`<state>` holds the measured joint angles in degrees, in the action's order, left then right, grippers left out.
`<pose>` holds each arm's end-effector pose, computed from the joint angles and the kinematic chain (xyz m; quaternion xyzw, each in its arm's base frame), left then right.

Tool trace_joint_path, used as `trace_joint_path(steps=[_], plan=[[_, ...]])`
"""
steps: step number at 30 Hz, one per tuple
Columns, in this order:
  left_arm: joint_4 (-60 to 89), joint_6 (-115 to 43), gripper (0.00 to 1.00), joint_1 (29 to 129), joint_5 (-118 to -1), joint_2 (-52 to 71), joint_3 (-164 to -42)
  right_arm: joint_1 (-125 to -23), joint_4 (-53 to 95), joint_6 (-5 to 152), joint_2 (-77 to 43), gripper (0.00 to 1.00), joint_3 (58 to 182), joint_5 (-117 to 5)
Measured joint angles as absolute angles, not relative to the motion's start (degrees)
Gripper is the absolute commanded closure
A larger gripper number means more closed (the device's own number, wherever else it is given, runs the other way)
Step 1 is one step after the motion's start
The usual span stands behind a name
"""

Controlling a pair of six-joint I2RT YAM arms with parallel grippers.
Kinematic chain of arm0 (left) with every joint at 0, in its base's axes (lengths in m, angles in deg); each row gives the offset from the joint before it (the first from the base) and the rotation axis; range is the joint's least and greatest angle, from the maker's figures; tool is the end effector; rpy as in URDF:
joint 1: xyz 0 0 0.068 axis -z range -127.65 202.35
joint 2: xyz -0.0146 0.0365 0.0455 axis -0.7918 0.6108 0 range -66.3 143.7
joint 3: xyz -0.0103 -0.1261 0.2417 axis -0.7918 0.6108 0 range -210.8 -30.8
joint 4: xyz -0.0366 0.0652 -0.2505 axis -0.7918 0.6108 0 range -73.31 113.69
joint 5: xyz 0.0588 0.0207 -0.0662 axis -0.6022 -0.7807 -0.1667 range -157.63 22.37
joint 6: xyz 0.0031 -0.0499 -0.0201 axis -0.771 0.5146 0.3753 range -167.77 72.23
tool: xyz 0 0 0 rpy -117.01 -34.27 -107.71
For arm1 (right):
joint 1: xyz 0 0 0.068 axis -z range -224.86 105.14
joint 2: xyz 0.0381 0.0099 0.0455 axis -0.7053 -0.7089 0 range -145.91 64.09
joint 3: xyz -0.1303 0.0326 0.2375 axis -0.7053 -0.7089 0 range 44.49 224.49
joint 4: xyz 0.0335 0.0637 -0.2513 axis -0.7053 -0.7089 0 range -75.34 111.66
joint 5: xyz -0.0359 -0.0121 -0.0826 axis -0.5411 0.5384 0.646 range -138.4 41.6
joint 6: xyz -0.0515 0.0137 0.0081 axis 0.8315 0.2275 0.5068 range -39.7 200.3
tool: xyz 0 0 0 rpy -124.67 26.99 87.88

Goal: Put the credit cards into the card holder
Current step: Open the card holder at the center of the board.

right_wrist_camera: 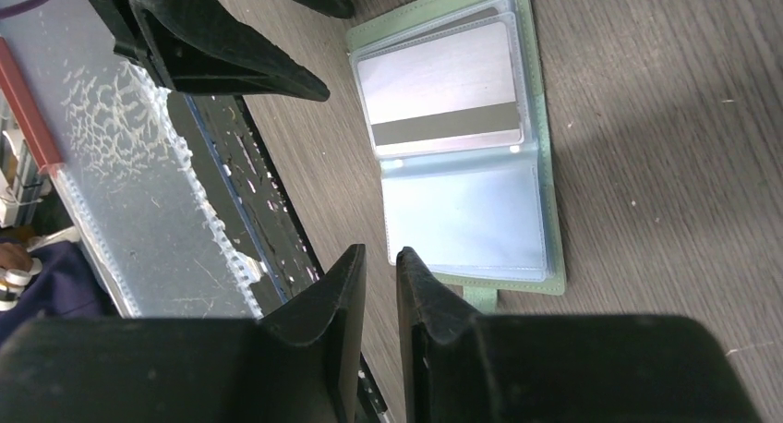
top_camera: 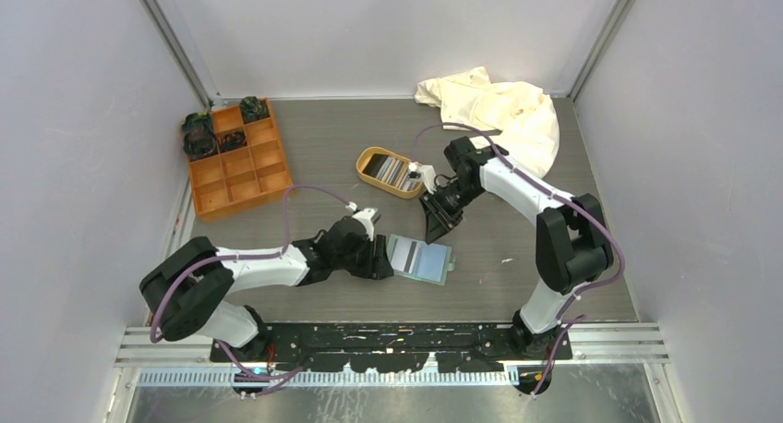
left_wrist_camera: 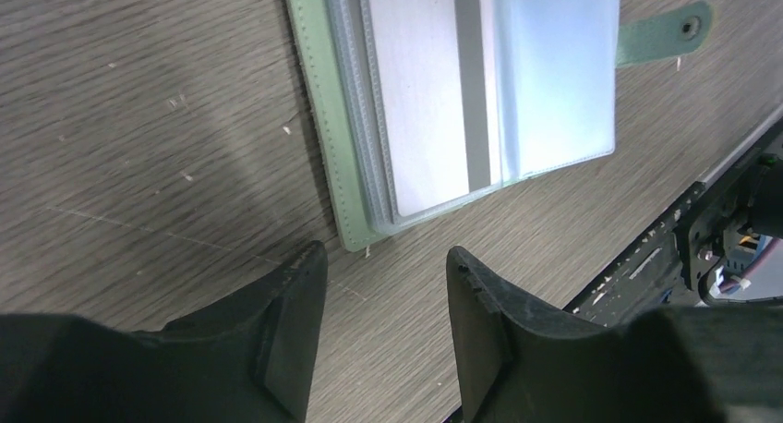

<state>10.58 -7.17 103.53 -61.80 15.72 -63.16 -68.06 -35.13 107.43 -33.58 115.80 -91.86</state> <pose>0.1645 -0.2104 0.1517 0.1046 0.9120 -0.3153 0.2406 0.2783 0.1459 0.2211 -0.4143 0.8298 0.3676 0.0681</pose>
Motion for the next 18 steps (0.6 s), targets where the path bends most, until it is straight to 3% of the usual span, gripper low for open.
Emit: trace_joint_path(steps=[10, 18], plan=[[0.11, -3.54, 0.50, 103.58, -55.79, 20.68, -62.35, -65.96, -35.16, 107.63, -28.53, 0.74, 115.69, -91.62], [-5.46, -2.86, 0.51, 105.13, -53.72, 21.82, -60.86, -57.65, -34.92, 107.70, -20.77, 0.71, 115.03, -93.08]])
